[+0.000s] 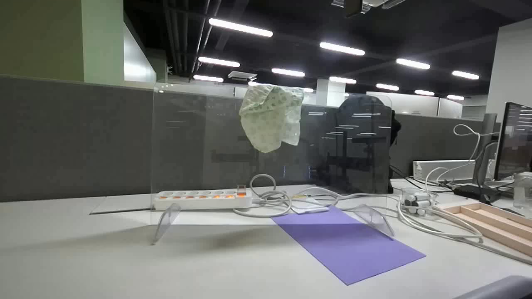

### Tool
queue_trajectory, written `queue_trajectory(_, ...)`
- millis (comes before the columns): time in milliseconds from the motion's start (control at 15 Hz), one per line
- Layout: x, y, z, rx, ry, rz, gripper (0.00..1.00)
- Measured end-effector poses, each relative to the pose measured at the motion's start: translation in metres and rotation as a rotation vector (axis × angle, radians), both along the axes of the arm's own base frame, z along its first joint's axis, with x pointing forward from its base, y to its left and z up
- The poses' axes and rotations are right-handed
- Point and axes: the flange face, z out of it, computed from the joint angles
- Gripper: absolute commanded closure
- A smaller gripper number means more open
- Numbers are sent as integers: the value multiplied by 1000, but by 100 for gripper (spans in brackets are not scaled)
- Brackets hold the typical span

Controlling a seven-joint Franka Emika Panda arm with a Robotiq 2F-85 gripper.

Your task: Take the cloth off the countertop shield and put it on the table

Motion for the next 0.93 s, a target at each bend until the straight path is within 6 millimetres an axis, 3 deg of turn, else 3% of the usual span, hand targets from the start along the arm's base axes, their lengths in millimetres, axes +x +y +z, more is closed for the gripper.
queue_trajectory(933,3,-3,0,-1,-12,-19,0)
